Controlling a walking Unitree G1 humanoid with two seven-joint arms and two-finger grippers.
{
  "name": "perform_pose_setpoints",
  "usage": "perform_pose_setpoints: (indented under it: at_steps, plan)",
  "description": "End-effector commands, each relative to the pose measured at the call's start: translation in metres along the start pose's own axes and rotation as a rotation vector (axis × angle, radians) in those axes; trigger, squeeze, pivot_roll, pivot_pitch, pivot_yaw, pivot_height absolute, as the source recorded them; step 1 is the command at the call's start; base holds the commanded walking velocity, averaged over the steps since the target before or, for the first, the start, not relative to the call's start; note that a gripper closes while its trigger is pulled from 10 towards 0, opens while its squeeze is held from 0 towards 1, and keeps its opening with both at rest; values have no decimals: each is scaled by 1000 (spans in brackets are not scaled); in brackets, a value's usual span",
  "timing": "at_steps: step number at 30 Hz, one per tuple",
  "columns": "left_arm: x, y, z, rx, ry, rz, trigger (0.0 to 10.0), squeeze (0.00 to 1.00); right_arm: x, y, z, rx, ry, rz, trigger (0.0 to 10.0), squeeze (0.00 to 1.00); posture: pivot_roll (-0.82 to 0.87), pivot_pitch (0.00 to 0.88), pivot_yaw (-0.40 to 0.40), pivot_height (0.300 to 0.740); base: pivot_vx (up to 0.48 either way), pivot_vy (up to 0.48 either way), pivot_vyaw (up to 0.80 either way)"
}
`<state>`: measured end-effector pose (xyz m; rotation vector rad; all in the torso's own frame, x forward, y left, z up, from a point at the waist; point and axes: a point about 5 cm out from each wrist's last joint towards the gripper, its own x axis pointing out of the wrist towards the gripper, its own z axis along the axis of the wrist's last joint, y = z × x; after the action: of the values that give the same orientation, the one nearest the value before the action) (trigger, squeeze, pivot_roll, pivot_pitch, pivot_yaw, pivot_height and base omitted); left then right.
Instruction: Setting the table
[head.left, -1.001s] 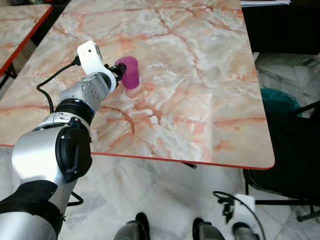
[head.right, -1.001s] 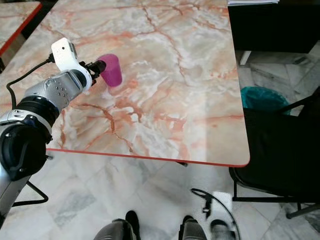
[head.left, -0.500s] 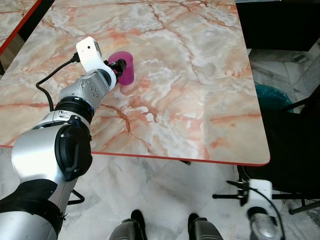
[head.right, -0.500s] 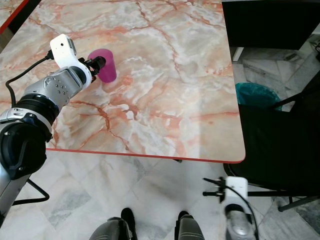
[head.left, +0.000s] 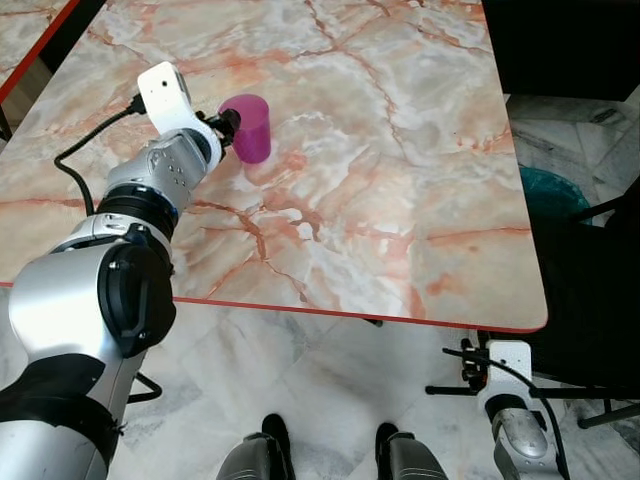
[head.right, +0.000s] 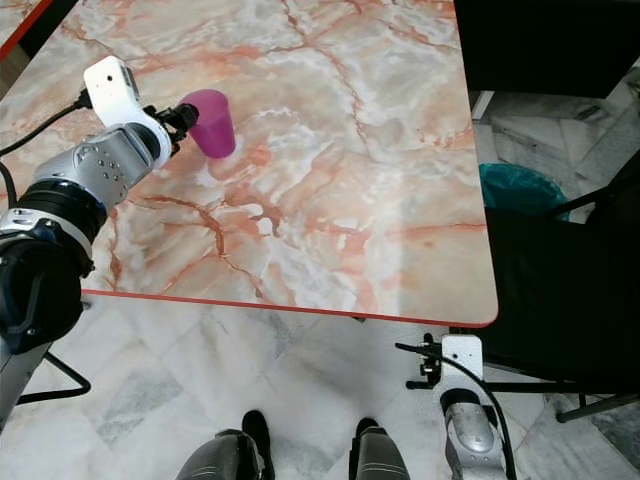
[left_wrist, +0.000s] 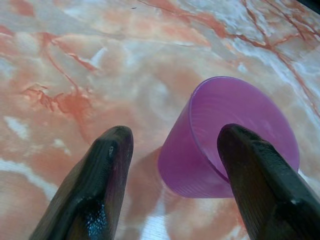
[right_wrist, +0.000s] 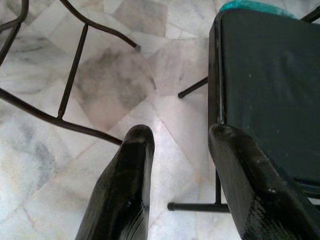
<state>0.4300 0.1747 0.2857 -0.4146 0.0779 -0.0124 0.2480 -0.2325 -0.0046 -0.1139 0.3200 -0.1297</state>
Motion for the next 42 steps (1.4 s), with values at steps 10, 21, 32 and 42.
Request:
perform_pose_setpoints:
  at_steps: [10,21,32,42]
  plan:
    - [0,0,3,23,2,11,0,0,-8,-5,-12,12,48,-16,10000,0,-192,303,55,740,0,0,0]
    - [0,0,2,20,7,7,0,0,-6,-8,-11,16,57,-32,10000,0,-188,302,60,740,0,0,0]
    - [0,1,0,8,17,10,0,0,-7,-10,-13,18,65,-48,10000,0,-190,299,63,740,0,0,0]
    - [-1,7,0,-30,-3,19,0,0,-8,-8,-19,21,97,-53,10000,0,-186,297,63,740,0,0,0]
